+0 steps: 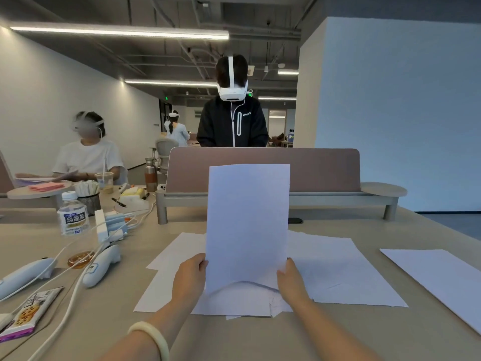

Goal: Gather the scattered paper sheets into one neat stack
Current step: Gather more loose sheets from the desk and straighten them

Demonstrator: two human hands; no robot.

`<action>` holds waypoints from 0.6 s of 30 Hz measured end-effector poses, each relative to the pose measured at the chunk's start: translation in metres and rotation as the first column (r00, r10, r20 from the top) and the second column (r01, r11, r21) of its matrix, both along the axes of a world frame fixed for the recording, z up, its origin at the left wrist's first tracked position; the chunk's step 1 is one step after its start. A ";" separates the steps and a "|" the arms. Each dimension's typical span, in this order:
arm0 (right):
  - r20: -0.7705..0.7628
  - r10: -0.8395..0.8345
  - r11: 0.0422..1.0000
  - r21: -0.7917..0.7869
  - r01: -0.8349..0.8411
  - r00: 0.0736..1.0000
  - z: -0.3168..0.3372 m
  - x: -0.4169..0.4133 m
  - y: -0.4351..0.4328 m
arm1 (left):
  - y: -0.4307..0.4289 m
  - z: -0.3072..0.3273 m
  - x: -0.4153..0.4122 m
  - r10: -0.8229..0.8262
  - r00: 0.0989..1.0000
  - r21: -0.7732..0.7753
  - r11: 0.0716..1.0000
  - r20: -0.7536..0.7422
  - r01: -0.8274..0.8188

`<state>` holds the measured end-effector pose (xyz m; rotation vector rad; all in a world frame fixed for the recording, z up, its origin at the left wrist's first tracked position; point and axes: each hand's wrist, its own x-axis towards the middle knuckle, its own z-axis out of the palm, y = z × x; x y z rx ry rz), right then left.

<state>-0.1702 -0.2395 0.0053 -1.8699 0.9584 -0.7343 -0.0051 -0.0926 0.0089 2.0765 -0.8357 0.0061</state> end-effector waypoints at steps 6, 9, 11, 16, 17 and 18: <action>0.005 -0.062 0.996 -0.066 0.062 0.998 0.011 -0.034 -0.025 | -0.023 0.015 -0.026 -0.052 0.999 -0.026 0.998 -0.004 0.052; 0.025 -0.119 0.990 -0.070 0.120 0.993 0.015 -0.061 -0.041 | -0.045 0.022 -0.048 -0.097 0.995 -0.058 0.994 -0.033 0.095; 0.043 -0.155 0.984 -0.082 0.159 0.987 0.017 -0.085 -0.054 | -0.064 0.026 -0.067 -0.132 0.989 -0.084 0.988 -0.065 0.127; 0.060 -0.299 0.950 -0.072 0.303 0.952 0.017 -0.161 -0.091 | -0.121 0.033 -0.130 -0.255 0.956 -0.137 0.962 -0.143 0.236; 0.049 -0.337 0.936 -0.085 0.341 0.940 0.017 -0.179 -0.099 | -0.133 0.032 -0.146 -0.288 0.942 -0.149 0.953 -0.173 0.264; 0.044 -0.372 0.921 -0.106 0.374 0.927 0.016 -0.197 -0.108 | -0.145 0.032 -0.163 -0.320 0.925 -0.156 0.944 -0.204 0.291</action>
